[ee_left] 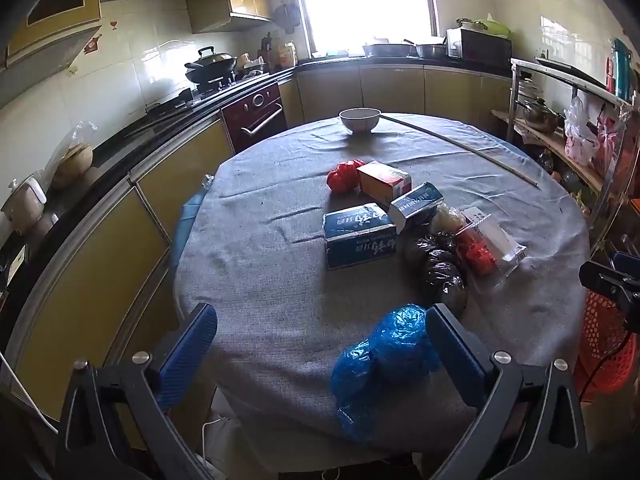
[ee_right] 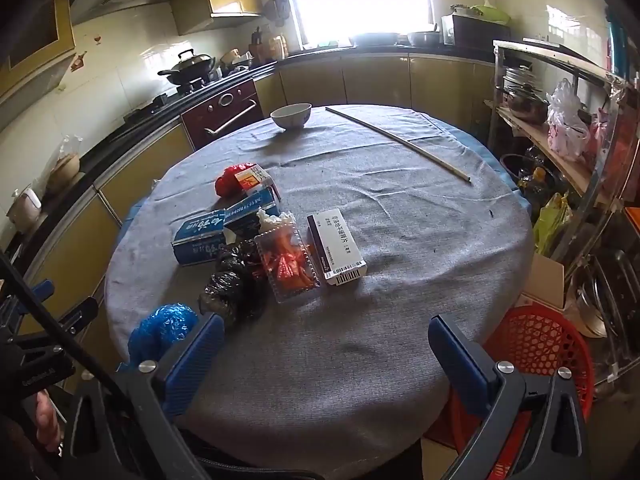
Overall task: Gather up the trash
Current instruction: 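Reach the left tool toward the blue bag while the right tool reaches the clear tray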
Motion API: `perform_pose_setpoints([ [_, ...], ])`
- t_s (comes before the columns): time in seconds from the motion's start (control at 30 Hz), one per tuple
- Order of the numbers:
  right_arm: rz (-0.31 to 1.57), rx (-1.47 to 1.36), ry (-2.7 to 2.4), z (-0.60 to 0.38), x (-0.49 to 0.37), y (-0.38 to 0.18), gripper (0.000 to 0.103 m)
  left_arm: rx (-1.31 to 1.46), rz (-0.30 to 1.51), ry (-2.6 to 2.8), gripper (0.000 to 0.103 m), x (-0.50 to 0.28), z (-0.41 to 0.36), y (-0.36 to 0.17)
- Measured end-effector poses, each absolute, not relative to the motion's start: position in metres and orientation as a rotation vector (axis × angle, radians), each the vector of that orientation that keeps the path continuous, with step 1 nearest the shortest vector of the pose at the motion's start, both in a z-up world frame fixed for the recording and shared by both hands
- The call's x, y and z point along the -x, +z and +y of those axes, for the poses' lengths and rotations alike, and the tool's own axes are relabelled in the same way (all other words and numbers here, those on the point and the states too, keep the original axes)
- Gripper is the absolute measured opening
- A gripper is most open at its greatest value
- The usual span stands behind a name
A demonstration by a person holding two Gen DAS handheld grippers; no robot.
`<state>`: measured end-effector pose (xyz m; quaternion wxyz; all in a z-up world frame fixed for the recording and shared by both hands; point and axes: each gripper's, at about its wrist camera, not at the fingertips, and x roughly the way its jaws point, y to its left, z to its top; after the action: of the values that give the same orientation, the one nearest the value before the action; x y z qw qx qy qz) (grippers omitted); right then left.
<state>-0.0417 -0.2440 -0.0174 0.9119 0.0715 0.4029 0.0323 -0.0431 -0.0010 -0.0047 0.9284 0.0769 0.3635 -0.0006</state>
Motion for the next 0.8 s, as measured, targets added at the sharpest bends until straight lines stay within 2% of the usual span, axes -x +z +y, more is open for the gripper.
perform_pose_setpoints([
  [0.53,0.798,-0.192,0.123,-0.243,0.047,-0.013,0.103,-0.153,0.762,0.012,0.103,0.040,0.002,-0.012],
  [0.8,0.874,-0.173,0.142,-0.241,0.040,-0.022,0.103,-0.154,0.783,0.010,0.103,0.036,0.003,-0.020],
])
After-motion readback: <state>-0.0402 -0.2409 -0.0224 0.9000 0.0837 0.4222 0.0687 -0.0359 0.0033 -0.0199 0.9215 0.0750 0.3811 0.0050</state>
